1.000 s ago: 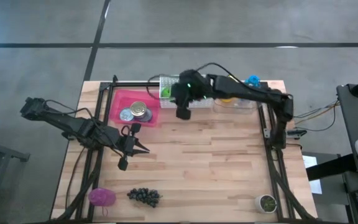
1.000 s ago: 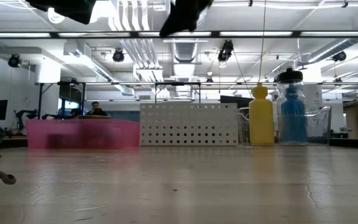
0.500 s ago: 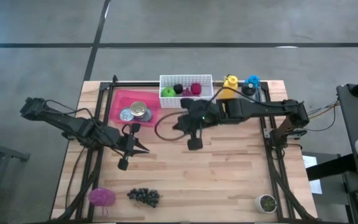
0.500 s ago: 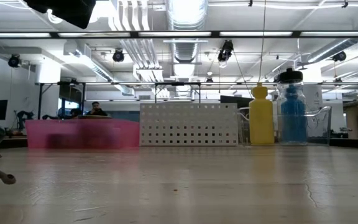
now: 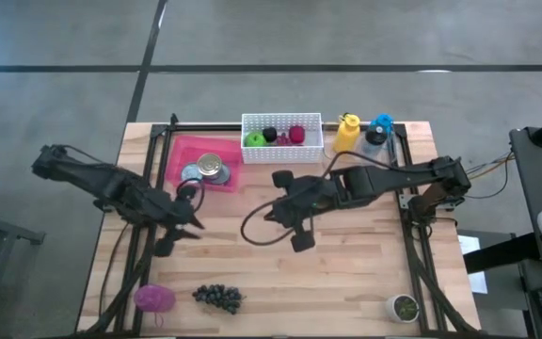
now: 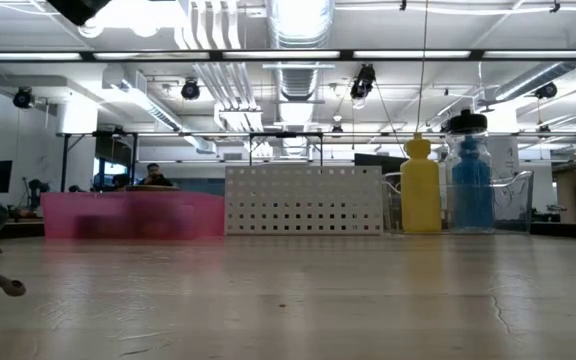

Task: Pick & Place Food Item
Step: Put the purple water bottle into the transparent bin

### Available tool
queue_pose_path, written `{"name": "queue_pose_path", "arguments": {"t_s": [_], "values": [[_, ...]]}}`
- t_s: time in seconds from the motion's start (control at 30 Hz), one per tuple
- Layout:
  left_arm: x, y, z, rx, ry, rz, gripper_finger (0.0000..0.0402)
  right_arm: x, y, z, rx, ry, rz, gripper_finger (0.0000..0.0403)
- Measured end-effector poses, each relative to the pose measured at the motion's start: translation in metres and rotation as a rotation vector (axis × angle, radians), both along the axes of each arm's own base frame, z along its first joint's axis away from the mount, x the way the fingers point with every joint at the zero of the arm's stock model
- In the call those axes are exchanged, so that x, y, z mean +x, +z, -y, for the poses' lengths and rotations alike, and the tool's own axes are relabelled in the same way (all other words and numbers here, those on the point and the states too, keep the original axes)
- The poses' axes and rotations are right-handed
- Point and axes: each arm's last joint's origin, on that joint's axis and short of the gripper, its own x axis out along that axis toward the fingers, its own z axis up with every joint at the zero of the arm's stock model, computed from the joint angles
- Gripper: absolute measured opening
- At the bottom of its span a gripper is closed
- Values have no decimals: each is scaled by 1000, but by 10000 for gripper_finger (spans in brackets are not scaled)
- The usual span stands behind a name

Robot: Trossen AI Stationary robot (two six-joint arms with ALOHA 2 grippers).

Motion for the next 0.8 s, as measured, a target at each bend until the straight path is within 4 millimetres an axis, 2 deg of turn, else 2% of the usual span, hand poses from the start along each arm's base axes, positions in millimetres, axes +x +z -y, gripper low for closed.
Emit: {"name": "queue_pose_path", "arguments": {"t_s": [0.17, 0.33, 0.6, 0.8], "values": [[-16, 26, 6, -122, -5, -121, 153, 0, 1, 0, 15, -16, 5, 8], [-24, 40, 18, -191, -4, -195, 142, 1, 0, 0, 18, -18, 16, 8], [-20, 41, 56, -255, -29, -429, 116, 5, -10, -1, 22, -21, 21, 8], [-20, 41, 88, -99, -84, -614, 87, 9, -19, -1, 26, -17, 53, 8]]}}
